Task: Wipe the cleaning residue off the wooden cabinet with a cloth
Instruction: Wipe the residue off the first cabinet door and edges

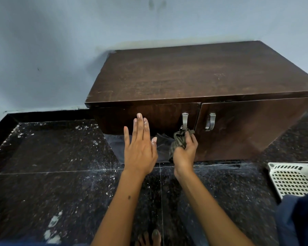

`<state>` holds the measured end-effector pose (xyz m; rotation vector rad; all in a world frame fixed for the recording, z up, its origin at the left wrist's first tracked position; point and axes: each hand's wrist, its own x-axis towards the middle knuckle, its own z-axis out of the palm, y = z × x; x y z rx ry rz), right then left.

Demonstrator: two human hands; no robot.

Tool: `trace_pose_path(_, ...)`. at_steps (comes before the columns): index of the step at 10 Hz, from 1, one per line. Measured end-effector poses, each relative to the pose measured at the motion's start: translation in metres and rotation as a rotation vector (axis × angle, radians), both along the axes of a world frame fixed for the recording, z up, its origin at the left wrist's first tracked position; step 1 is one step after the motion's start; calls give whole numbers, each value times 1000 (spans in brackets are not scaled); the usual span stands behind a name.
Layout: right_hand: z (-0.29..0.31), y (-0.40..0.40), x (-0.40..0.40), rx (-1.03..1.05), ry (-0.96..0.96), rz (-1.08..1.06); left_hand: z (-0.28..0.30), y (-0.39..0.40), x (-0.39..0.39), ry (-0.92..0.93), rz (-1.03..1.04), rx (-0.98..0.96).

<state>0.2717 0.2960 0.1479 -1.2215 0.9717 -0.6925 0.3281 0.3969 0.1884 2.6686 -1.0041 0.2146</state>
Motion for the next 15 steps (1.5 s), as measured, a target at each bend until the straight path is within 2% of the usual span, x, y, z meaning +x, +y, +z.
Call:
trace_pose_path(1,-15,8,-10,-151,89,45,-2,2,-1,10,6,3)
trace_pose_path(2,-17,0,-3,164,14,-16,-1,0,3,0,5,-12)
trace_pose_path(3,-13,-20,1,740,-126,-123,-2,1,3,13,3,-6)
trace_pose_path(4,-14,-30,-15,1012,-251,-177,-3,4,2,23,9,12)
trace_pose_path(5,-12,-34,-28,1021,-415,-23,0,1,3,38,15,-3)
trace_pose_path(6,-14,-35,-31,935,-322,157,2,-3,2,49,16,-7)
trace_pose_path(7,-22,-29,-35,946,-208,274,2,0,-1,48,23,2)
trace_pose_path(8,-23,-26,-42,965,-170,282,4,1,-2,51,27,-4)
trace_pose_path(9,-19,-27,-41,746,-120,-5,6,-3,-2,56,28,-8)
trace_pose_path(10,-3,-27,-38,192,-65,-261,6,-4,-3,61,31,-9)
trace_pose_path(11,21,-26,-29,-231,-145,-226,4,-2,-3,62,33,-16)
trace_pose_path(12,19,-24,-16,-425,-87,-133,1,0,-2,54,30,-17)
trace_pose_path(13,3,-23,-12,-493,-21,-142,1,0,0,34,16,-15)
trace_pose_path(14,-16,-22,-13,-311,138,-78,2,2,1,17,16,11)
trace_pose_path(15,-19,-18,-9,-9,208,-3,5,4,2,-5,13,23)
